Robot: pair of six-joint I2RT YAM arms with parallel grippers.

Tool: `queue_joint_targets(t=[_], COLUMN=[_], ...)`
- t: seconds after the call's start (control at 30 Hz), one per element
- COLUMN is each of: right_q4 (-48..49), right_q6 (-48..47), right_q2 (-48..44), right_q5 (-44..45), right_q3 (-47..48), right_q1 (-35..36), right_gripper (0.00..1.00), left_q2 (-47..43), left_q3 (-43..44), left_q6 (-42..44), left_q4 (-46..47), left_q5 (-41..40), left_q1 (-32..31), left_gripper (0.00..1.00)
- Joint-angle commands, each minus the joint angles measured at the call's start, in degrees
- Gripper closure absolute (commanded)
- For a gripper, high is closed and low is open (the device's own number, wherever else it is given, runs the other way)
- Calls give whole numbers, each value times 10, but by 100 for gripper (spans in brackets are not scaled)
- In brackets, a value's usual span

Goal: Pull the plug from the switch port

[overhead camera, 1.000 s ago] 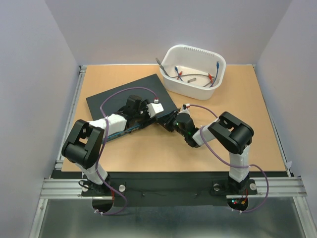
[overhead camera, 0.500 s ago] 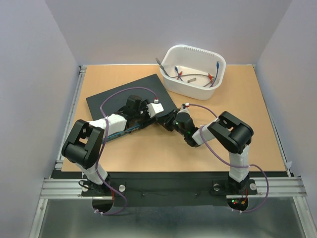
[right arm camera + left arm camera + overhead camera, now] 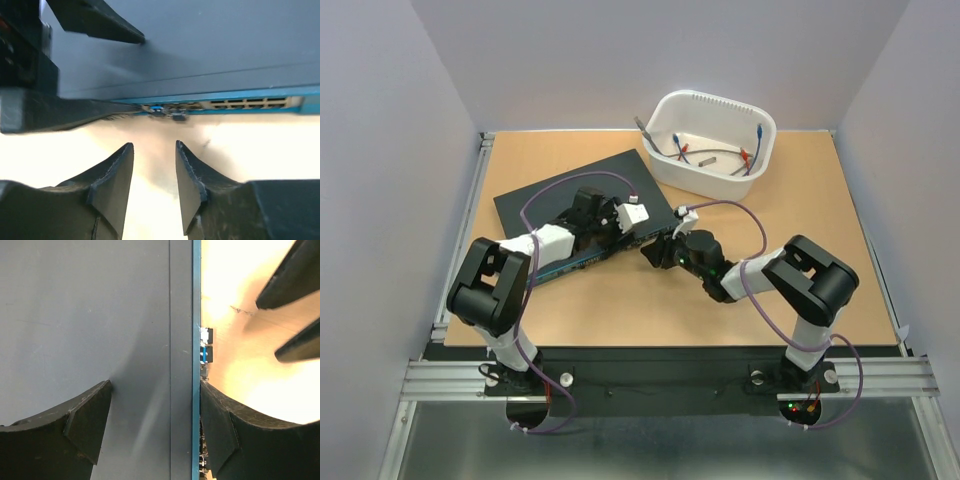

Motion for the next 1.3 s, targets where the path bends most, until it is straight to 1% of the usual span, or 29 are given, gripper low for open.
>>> queue_joint_targets(t=[0.0, 0.1, 0.23, 0.3, 0.5, 0.63, 0.67, 0.7, 0.73, 0.9, 1.03, 1.13, 1.27], right_q4=[18, 18, 12, -13, -27, -63, -67, -69, -69, -69, -65, -54, -45], right_q6=[-108, -100, -104, -105, -114, -126, -128, -131, -135, -147, -154, -162, -168], right_q2=[2, 24, 43, 53, 60, 72, 73, 74, 74, 87, 89, 91, 100], right_q5=[32, 65, 82, 89, 114, 138, 141, 145, 154, 169, 193, 188, 180], right_q3=[9, 37, 70, 92, 102, 130, 130, 130, 130, 144, 149, 151, 161], right_q1=[6, 14, 25, 32, 45, 52, 56, 57, 59, 63, 64, 64, 64], right_gripper=[57, 58, 59, 59, 58, 59, 59, 59, 59, 59, 59, 57, 56], left_q2=[32, 34, 43, 44, 49, 51, 52, 52, 52, 54, 54, 57, 57], left_q3=[17, 19, 29, 30, 34, 34, 31, 30, 30, 27, 27, 28, 28], left_q6=[-33, -34, -46, -50, -54, -59, -60, -62, -61, -66, -65, -65, -65], left_q4=[-40, -45, -54, -54, -52, -51, -48, -48, -47, -43, -41, -41, -41], left_q5=[-4, 7, 25, 32, 32, 32, 33, 33, 33, 35, 35, 37, 39], left_q1=[35, 41, 60, 67, 66, 66, 66, 66, 66, 66, 66, 66, 66], left_gripper=[25, 26, 28, 30, 32, 36, 40, 42, 44, 49, 50, 52, 52])
